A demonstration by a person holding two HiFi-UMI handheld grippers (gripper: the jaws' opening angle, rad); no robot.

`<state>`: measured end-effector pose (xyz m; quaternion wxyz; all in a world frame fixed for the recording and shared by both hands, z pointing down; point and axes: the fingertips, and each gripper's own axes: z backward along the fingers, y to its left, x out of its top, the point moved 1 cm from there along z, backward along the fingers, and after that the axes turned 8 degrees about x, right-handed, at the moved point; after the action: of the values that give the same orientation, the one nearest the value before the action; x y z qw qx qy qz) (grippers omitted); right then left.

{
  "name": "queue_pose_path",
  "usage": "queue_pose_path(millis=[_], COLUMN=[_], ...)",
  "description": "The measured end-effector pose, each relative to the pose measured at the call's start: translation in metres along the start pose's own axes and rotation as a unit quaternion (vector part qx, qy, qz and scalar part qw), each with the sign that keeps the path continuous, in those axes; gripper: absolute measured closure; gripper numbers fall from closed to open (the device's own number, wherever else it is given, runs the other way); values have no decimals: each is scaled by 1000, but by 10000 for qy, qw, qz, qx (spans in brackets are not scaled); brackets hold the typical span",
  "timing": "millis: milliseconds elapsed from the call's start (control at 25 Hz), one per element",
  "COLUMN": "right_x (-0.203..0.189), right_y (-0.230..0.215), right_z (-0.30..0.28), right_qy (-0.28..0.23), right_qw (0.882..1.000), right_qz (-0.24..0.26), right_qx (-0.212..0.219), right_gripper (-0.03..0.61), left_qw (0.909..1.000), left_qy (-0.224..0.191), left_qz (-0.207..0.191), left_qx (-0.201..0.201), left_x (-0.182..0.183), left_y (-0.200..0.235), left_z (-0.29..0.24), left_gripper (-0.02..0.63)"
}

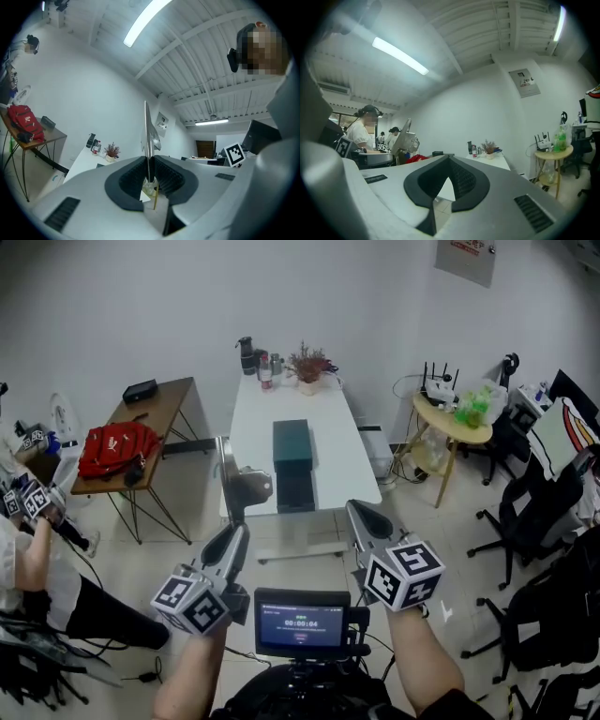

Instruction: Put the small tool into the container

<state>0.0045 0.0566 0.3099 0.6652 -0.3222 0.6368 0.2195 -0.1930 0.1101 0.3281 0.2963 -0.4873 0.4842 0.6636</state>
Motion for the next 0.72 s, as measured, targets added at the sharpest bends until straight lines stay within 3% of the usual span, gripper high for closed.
queue_pose_path(millis=[360, 720], right_x=[15, 3], right_y=[-105, -166], right_z=[-30, -77], right_qy=[13, 172], right_qw=[9997, 9983], right_qz=[-49, -202], right_qx=[255, 527], right_gripper=[569, 569], left_qw=[9996, 9984], left_qy=[19, 155], left_qz=[110, 262], left_qx=[269, 485], left_x=[-9, -32], left_y=[-13, 5], left_z=[-102, -165], left_gripper=[534, 534])
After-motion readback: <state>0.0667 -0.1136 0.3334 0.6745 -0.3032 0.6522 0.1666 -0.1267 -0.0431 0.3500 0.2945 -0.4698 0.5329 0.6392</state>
